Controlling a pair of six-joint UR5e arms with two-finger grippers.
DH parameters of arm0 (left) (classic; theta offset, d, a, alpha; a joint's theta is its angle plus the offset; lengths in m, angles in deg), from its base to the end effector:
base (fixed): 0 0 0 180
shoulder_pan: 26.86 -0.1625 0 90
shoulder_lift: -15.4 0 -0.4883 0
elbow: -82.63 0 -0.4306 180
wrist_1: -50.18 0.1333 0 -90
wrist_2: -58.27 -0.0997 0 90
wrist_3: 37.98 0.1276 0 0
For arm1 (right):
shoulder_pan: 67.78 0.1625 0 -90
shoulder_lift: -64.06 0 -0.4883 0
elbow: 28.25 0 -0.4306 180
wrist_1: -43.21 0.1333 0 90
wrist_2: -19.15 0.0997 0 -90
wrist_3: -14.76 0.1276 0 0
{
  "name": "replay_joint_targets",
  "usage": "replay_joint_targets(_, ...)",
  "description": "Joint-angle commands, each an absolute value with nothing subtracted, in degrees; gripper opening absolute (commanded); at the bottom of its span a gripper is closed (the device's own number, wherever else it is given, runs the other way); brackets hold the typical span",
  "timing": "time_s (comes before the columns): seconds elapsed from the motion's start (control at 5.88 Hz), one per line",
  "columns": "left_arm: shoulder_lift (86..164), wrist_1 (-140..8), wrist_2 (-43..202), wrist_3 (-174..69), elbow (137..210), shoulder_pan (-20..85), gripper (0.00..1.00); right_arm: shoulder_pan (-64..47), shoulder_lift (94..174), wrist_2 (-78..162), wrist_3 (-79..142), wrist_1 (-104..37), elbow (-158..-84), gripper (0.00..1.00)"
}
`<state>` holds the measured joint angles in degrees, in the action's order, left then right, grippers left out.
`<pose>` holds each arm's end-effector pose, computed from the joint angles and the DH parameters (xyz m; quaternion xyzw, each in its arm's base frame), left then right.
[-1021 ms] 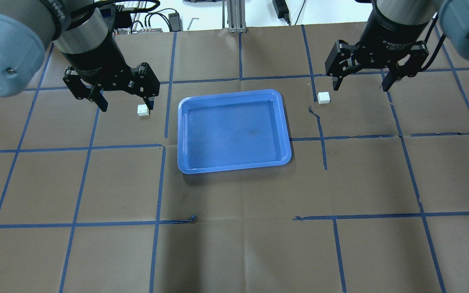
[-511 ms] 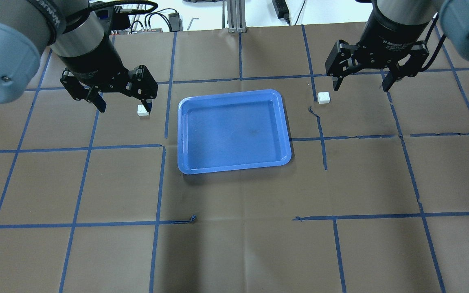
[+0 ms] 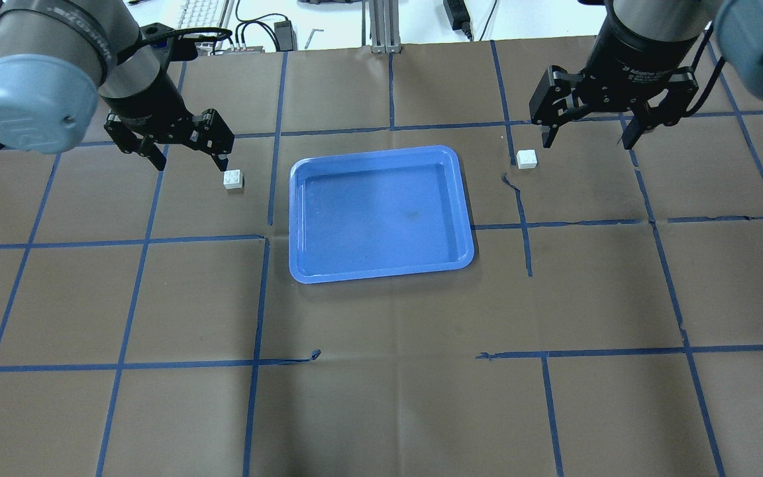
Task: Assemble white blocks and place on blue tray
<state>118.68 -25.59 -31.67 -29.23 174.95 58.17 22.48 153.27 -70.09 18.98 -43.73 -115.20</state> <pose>-0.0789 -0.6327 0.3920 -0.0330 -0.9994 -0.0118 0.0019 0.1374 -0.5343 0.5388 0.0346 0.9994 0.0072 0.0064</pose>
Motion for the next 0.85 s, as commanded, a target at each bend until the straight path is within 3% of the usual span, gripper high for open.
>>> replay_joint_targets(0.0,129.1,-11.1,-31.8,-27.4,175.5,57.2,0.99,22.6,153.4,-70.4,18.8,-43.2,-115.2,1.00)
replay_joint_targets(0.51,139.9,-2.0,-31.8,-27.3,175.4,57.0,0.93,21.7,152.9,-69.9,-5.7,-44.0,-115.2,1.00)
replay_joint_targets(0.68,140.3,-0.8,-31.8,-27.3,175.5,56.9,0.93,20.0,151.3,-69.7,-15.3,-44.1,-115.1,1.00)
